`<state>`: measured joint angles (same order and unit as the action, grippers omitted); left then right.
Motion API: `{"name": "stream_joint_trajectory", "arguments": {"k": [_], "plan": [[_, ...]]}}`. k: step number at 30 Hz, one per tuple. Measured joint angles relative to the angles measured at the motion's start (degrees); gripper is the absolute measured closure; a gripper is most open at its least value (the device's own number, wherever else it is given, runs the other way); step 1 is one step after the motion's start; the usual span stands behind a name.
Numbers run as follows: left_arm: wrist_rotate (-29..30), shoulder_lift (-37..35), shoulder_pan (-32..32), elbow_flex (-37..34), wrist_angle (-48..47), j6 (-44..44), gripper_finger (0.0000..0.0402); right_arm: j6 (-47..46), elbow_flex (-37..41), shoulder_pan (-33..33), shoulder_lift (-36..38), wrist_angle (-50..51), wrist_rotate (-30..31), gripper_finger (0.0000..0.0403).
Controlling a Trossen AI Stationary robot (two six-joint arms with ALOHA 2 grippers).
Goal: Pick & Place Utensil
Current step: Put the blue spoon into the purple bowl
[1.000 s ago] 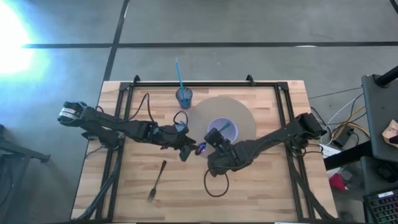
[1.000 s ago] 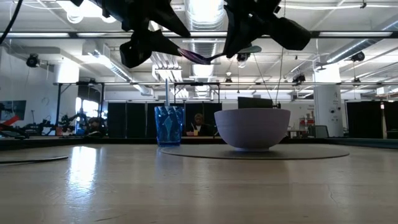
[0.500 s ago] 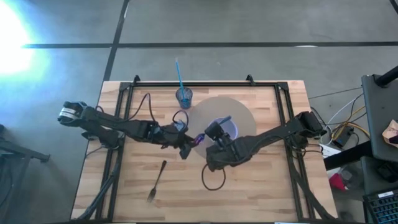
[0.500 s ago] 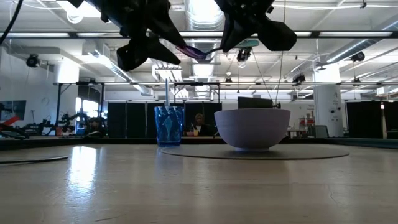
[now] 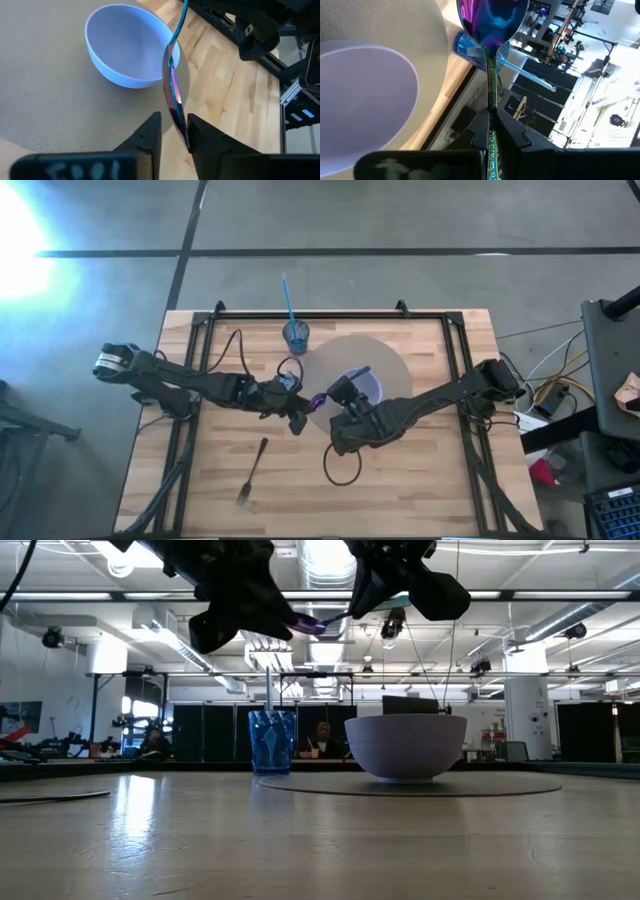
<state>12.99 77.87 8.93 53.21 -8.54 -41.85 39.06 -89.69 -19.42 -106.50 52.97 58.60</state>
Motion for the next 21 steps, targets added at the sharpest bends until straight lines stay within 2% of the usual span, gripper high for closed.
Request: {"name": "stream_joint_trajectory", "arguments": {"k": [9,21], "plan": [[1.4,0.1,-0.2,-0.2,-1.0,1.2,0.0394,0.6,0.0,-0.1,0.0,0.0,-0.1,0.0391],[3.6,0.1,-0.1,-0.2,-0.8,1.7,0.0399,1.7,0.0,-0.1,0.0,-1.5,-0.3,0.0366]]}}
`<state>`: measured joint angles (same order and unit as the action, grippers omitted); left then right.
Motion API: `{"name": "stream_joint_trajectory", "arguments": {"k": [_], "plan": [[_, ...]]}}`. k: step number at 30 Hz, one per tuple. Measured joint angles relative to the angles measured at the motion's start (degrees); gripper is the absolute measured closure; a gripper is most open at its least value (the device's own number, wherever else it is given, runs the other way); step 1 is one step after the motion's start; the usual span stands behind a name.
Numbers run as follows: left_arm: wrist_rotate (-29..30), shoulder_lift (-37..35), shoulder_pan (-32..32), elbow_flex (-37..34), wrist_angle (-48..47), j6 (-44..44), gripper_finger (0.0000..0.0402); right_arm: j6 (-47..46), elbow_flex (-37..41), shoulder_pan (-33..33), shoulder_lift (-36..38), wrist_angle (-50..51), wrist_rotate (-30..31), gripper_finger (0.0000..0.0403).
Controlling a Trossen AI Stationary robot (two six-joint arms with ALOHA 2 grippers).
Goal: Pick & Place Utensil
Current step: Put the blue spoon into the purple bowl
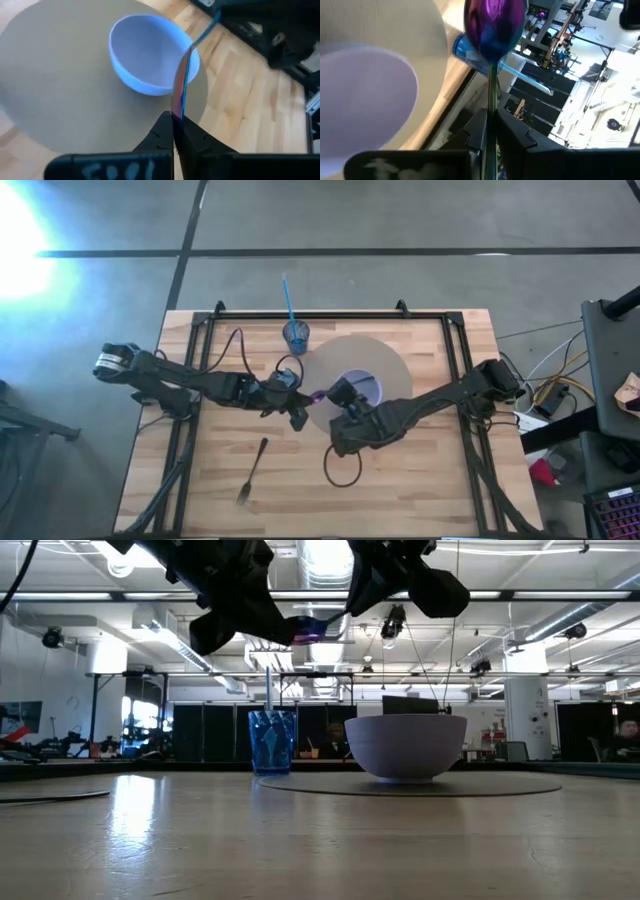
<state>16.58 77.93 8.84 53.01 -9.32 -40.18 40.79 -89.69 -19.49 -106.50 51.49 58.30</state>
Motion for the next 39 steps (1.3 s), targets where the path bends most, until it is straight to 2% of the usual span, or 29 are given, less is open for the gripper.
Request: {"name": "stream_joint_trajectory", "arguments": {"k": [20,26,39], "plan": [[0.0,-0.1,-0.1,0.2,-0.3,0.8,0.0401,-1.8,0.0,0.0,0.8,-1.4,1.7,0.0237],[0.0,-0.1,-1.1,0.2,-0.1,1.9,0.0401,-2.4,0.0,0.1,3.3,-2.2,1.5,0.0223],[0.0,-0.2,-2.6,0.3,0.2,4.6,0.0401,-6.3,0.1,0.0,8.4,-2.3,1.4,0.0223]]}}
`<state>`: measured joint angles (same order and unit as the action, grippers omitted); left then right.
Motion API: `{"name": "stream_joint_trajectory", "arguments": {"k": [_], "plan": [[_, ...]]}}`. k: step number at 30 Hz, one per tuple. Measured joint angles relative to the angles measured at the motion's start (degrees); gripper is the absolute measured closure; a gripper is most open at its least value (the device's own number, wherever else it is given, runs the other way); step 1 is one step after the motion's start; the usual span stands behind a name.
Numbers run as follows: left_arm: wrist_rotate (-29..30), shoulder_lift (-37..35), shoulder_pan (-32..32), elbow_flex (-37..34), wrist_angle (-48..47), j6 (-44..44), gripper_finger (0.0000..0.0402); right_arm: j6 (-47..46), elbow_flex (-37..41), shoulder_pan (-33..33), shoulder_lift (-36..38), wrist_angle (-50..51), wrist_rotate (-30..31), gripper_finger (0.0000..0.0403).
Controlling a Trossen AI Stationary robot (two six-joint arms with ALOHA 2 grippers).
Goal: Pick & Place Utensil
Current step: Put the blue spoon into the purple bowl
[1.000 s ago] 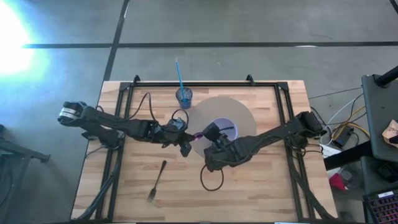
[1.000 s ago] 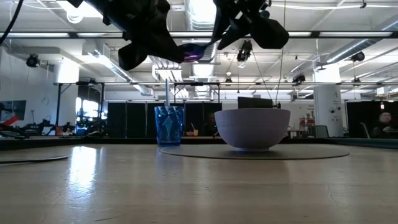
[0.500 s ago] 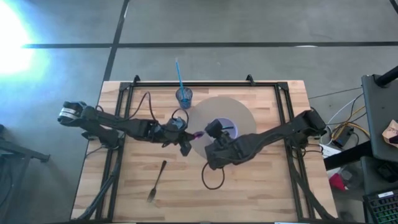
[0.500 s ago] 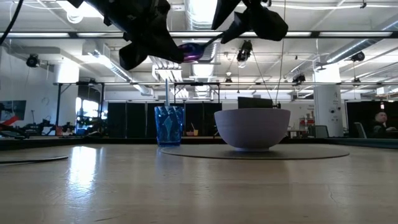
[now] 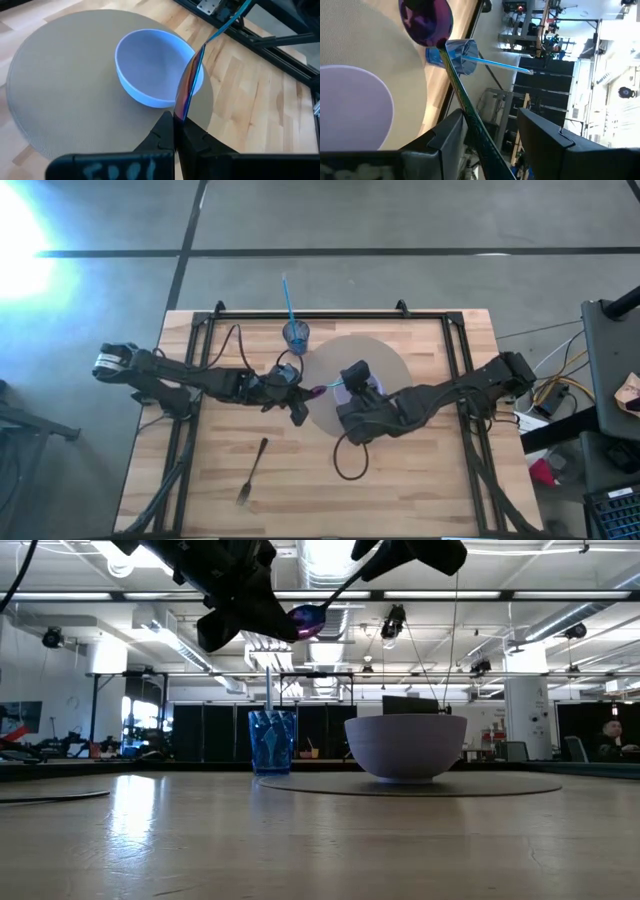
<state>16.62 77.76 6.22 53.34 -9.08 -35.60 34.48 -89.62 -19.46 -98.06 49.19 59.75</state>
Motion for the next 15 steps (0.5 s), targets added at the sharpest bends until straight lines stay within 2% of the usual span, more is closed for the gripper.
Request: {"name": "stream_joint_trajectory", "arguments": {"k": [15], "plan": [[-0.6,-1.5,0.0,-0.1,0.4,1.8,0.0401,0.0,0.1,0.0,0.1,0.1,0.5,0.0216]]}}
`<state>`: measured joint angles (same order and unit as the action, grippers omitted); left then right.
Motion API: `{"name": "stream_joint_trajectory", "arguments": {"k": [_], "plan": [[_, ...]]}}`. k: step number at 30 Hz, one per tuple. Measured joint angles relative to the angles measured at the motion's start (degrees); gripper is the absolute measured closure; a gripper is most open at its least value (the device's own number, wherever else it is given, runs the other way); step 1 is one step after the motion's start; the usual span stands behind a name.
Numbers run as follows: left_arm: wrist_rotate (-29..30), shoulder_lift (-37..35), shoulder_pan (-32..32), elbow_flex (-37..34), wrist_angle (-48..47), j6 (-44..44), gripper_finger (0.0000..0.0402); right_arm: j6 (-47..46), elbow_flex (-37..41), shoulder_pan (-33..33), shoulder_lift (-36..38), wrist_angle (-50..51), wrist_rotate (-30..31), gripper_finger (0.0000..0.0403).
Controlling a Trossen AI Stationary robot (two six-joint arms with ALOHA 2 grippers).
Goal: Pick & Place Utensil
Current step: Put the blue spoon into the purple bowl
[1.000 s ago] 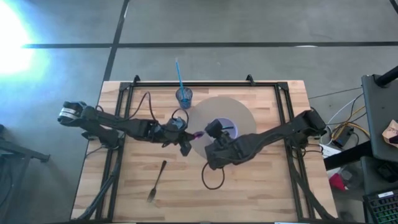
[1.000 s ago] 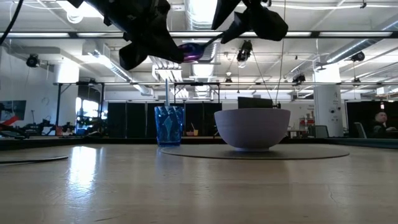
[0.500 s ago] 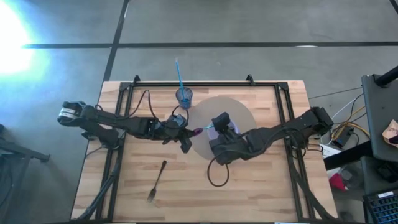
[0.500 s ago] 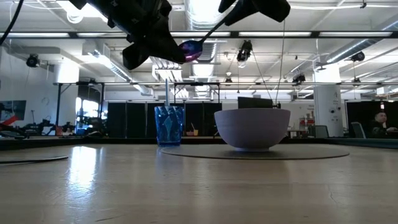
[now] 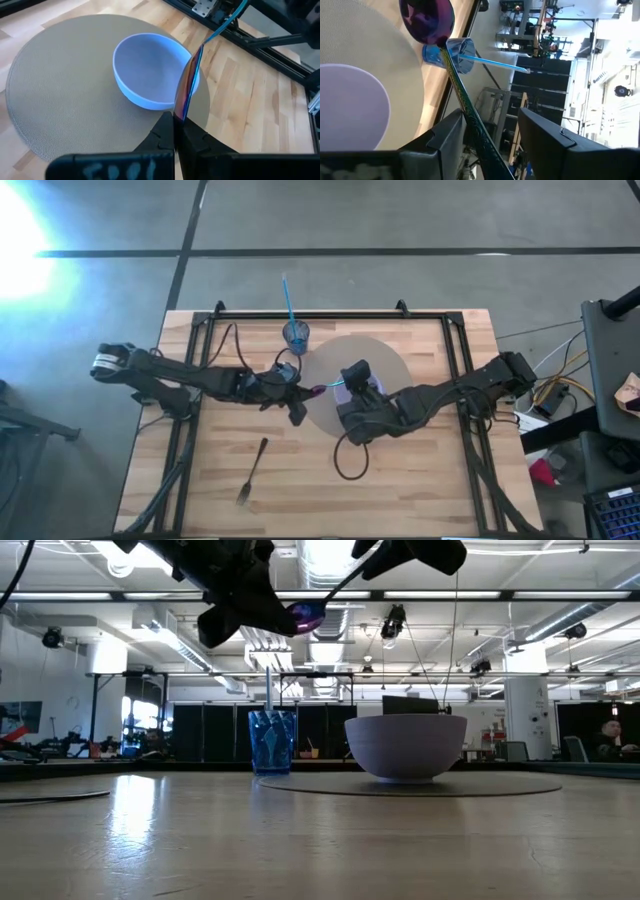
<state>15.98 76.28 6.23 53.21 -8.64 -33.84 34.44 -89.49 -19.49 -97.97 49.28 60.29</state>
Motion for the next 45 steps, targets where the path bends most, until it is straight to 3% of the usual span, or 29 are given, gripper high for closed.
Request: {"name": "stream_joint_trajectory", "arguments": {"k": [13,34,45], "plan": [[0.4,-1.2,-0.1,0.0,-4.2,-0.6,0.0401,-1.5,0.0,0.0,0.0,0.1,0.0,0.0174],[4.1,-4.8,-0.6,0.0,-11.1,-1.8,0.0402,-3.2,-0.1,0.0,2.9,3.5,4.9,0.0172],[4.1,-5.9,-1.7,0.0,-12.1,-0.2,0.0402,-18.0,-0.1,-0.3,10.4,9.6,3.8,0.0175]]}}
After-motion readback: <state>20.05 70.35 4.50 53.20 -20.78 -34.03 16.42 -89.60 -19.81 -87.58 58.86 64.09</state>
